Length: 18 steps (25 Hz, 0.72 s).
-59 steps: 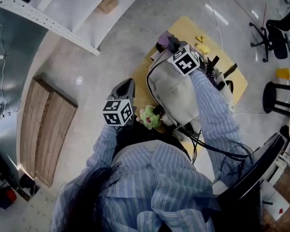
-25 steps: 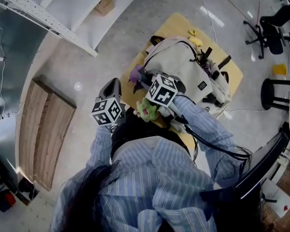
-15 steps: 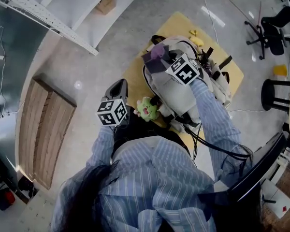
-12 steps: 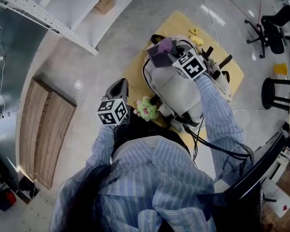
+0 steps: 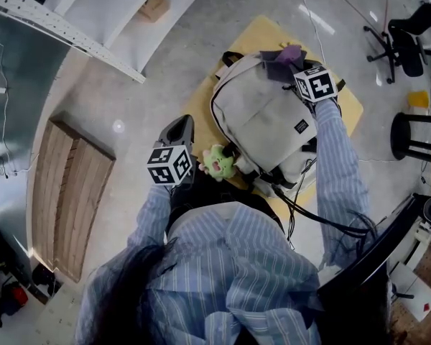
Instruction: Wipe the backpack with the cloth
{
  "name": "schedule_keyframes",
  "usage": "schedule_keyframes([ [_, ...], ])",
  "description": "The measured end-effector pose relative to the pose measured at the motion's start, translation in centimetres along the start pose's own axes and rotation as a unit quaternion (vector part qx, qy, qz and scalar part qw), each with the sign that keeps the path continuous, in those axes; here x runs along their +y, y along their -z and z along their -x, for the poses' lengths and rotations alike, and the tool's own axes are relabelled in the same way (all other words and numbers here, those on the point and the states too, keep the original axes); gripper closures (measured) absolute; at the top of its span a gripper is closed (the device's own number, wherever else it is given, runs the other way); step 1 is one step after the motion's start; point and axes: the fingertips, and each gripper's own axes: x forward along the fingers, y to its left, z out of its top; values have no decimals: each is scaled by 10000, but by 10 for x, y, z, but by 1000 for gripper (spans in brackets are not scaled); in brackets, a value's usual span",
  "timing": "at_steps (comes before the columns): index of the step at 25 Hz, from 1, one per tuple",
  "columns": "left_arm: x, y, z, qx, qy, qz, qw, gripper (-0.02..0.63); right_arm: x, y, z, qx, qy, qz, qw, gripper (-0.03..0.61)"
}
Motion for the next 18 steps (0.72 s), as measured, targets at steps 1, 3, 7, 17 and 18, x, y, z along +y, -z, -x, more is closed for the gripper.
schedule_keyframes([
  [1,-1,0,0,6,-1,-1,10000,609,-8,5,2,24,81,-106,9999,537],
  [3,-3,1,1,15,3,0,10000,609,-21,13,5,81,236,-258,9994,537],
  [7,-8,4,3,25,19,-12,10000,609,-27,20,12,97,349,-397,9986,537],
  [17,-21,8,6,27,64,-69,10000,609,77,-39,88,-1093,-671,373,9910,537],
  [18,-22,9,6,29,73,-75,9999,609,94,-41,94,-1162,-839,441,9887,537],
])
